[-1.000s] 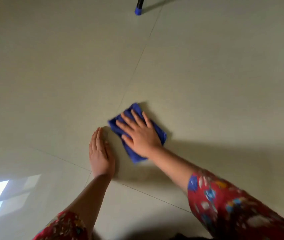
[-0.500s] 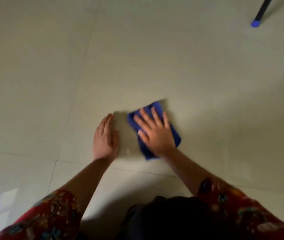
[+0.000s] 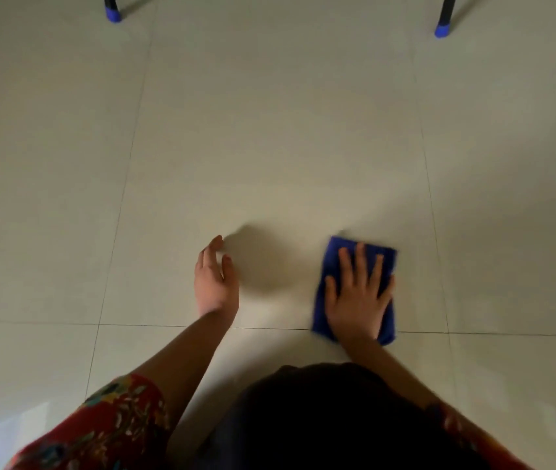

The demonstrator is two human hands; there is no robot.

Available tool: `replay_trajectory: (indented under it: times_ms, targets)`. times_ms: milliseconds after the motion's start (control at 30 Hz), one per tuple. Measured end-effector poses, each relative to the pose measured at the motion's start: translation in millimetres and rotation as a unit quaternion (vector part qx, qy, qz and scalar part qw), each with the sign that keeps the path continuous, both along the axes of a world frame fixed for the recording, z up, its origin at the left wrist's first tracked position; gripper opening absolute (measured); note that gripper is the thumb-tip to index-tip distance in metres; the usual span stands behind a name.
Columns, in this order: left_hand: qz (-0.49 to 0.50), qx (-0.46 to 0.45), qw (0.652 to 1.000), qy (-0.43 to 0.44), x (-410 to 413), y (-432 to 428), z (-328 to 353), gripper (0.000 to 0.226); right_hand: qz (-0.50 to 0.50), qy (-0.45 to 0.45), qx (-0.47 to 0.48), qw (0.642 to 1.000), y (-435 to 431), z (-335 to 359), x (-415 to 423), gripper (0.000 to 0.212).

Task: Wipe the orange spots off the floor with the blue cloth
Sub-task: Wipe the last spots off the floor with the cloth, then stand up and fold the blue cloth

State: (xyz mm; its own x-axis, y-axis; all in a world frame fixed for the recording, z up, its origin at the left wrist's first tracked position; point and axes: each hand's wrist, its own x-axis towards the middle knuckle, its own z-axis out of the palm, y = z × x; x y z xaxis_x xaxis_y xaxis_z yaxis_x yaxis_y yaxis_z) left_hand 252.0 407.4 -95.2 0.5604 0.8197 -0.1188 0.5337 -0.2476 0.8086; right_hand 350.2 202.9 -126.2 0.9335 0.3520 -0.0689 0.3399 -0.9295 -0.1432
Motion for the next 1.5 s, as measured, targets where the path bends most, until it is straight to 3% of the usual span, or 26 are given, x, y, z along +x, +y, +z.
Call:
replay_trajectory:
  times_ms: [133,200,267,400,633,700,867,1000,1133,1200,1233,1300,1367,1500]
  targets:
    - [0.076,-0.025,0.997,0.018,-5.3,10.9,9.9,0.036,0.230,0.022,0.018,0.973,70.6,1.7,-44.0,0.062]
    - [0.122,-0.071,0.989,0.055,-0.7,33.2,14.8,0.037,0.293,0.033,0.021,0.955,99.6,2.4,-36.2,0.060]
    - [0.102,-0.142,0.976,0.129,4.9,62.0,22.7,0.040,0.310,0.040,0.010,0.950,119.6,3.2,-14.1,0.060]
    - [-0.084,-0.237,0.941,0.226,19.4,95.7,60.7,0.008,0.251,0.035,0.011,0.967,129.6,4.5,39.9,0.060]
    - [-0.282,-0.186,0.907,0.252,16.5,78.1,115.3,0.020,0.030,0.021,0.061,0.998,75.9,8.8,66.2,0.062]
    - [-0.292,-0.189,0.907,0.238,6.1,69.7,116.8,0.017,0.024,0.033,0.035,0.999,67.0,5.1,47.5,0.067]
    - [-0.232,-0.168,0.933,0.218,-15.3,52.9,95.4,0.019,0.157,0.039,0.036,0.986,91.4,10.0,-27.1,0.067]
    - [-0.222,-0.175,0.939,0.195,-19.6,42.1,83.5,0.033,0.083,0.111,0.116,0.984,85.4,32.8,-35.0,0.065]
    - [-0.265,-0.159,0.927,0.213,-32.4,43.9,73.4,0.032,0.063,0.247,0.001,0.967,70.7,51.9,-25.6,0.031]
    - [-0.292,-0.154,0.919,0.217,-35.2,41.3,71.1,0.039,0.033,0.365,0.054,0.929,75.3,60.2,-24.6,0.026]
    - [-0.305,-0.156,0.917,0.207,-36.7,37.2,71.5,0.047,-0.013,0.453,0.131,0.882,80.1,64.5,-22.2,0.021]
    - [-0.321,-0.176,0.918,0.149,-36.2,28.6,75.3,0.066,-0.117,0.598,0.281,0.742,91.6,84.2,-14.7,0.004]
    - [-0.322,-0.169,0.929,0.070,-32.5,19.8,86.3,0.073,-0.153,0.646,0.372,0.649,96.6,106.1,-6.5,0.023]
    - [-0.187,-0.180,0.963,-0.066,-9.2,22.0,117.3,0.010,-0.130,0.617,0.479,0.611,103.5,143.5,7.6,0.038]
